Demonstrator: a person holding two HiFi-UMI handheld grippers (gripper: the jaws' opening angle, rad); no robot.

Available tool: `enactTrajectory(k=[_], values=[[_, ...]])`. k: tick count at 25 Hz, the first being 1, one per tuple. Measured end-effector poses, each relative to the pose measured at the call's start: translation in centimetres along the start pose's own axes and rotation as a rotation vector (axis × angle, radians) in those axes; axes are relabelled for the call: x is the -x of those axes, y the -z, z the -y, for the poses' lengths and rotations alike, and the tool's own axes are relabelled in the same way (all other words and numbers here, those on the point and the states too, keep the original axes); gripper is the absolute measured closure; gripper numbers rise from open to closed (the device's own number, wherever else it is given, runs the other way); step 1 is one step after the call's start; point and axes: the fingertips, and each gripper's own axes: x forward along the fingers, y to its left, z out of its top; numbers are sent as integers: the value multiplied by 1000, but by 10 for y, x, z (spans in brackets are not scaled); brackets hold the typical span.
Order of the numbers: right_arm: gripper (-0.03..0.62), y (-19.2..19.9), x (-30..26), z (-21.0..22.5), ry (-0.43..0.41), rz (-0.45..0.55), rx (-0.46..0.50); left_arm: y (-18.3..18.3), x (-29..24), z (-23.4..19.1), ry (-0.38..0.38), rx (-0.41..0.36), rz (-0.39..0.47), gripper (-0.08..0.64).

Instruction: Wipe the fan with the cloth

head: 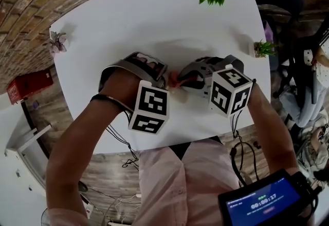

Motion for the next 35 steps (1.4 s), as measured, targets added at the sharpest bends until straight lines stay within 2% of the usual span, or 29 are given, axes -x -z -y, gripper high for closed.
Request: enactTrajectory(k=[4, 11, 17, 22, 26, 29, 31, 35], values=[[555, -1, -2, -5, -61, -23, 77, 0, -1, 1, 6, -9, -2, 187], [557, 5, 3, -22, -120, -46, 75, 0, -2, 2, 10, -2, -1, 187], [557, 16, 12, -39, -88, -40, 8, 2, -2, 2, 6, 24, -11, 187], [557, 23, 17, -51, -28, -23, -69, 5, -3, 0, -1, 82, -19, 187], [557, 24, 17, -64, 14, 8, -139, 8, -3, 0, -2, 169, -24, 187], [556, 19, 13, -71, 55, 36, -188, 13, -2, -2, -9, 266, -25, 187], [555, 12, 7, -73, 80, 62, -219, 17, -1, -2, -18, 359, -26, 187], [554, -7, 3, -73, 126, 148, -308, 30, 1, -1, -58, 598, -3, 187]])
